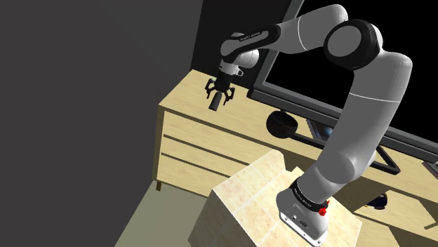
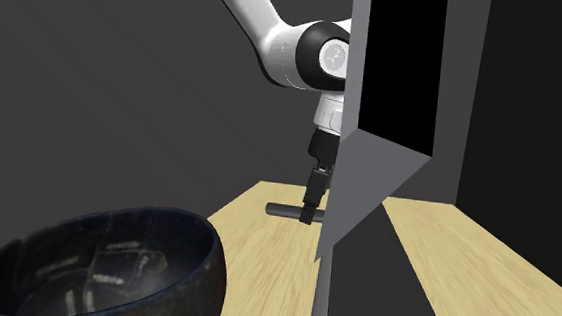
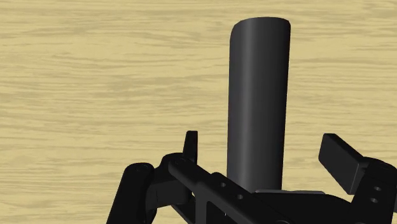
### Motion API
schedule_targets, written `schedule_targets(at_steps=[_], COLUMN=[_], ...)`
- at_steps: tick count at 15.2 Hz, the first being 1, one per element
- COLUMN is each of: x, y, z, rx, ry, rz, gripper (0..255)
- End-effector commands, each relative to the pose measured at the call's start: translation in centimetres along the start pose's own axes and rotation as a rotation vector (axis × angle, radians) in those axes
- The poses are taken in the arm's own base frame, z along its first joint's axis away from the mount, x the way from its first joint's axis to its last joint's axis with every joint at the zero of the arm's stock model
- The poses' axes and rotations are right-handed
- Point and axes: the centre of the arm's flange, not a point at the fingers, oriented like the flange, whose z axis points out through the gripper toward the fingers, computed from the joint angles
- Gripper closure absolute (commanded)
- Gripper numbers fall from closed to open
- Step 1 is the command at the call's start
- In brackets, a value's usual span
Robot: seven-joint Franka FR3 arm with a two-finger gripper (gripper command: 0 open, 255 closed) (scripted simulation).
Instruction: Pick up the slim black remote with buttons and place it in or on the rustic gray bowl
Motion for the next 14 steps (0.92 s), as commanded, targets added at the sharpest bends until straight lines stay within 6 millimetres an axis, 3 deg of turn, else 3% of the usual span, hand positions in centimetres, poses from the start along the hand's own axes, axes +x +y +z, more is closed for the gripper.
schedule_targets(at_steps=[1, 10, 14], x=[0.0, 0.0, -0.5], y=[0.0, 0.0, -0.1], z=[0.0, 0.0, -2.1], rx=[0.000, 0.000, 0.000], ry=[0.000, 0.000, 0.000], rz=[0.000, 0.000, 0.000], gripper=[255, 255, 255])
